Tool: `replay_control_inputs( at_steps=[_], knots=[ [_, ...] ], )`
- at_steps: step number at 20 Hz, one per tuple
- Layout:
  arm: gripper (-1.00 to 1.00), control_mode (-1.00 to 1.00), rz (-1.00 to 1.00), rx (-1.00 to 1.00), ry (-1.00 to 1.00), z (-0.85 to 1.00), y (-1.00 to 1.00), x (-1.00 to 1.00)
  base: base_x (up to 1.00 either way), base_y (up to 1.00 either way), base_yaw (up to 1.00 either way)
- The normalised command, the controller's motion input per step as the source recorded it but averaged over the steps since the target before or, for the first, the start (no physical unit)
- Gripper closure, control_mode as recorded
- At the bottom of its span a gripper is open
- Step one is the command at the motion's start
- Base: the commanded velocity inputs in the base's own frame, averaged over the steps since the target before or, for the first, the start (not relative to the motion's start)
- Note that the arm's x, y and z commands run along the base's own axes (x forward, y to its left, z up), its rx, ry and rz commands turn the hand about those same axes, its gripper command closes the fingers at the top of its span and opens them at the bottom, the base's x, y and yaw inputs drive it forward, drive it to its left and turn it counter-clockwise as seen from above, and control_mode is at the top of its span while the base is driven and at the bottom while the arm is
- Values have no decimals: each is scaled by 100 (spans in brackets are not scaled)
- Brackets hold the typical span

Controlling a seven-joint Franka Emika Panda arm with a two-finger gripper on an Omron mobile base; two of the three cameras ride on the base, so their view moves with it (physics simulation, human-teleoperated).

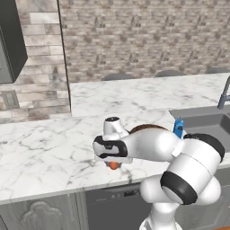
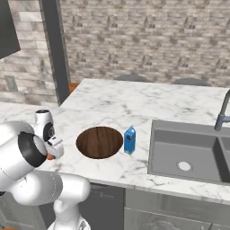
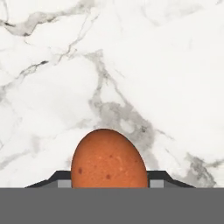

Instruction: Gather the eggs and milk located in the vicinity of the sink area and place them right next to the bowl.

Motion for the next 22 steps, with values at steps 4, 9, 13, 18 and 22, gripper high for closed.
replay_control_inputs(
  at_steps=[4, 9, 13, 18, 22],
  knots=[
    [100, -100, -49, -7, -2, 0, -42, 20, 0, 0, 0],
    [100, -100, -43, -16, -15, 0, -30, 4, 0, 0, 0],
    [100, -100, -27, -7, -17, 0, -5, 0, 0, 0, 0],
    [100, -100, -10, -13, -2, 9, -7, 7, 0, 0, 0],
    [100, -100, -1, -17, -2, 12, -15, 23, 0, 0, 0]
  ],
)
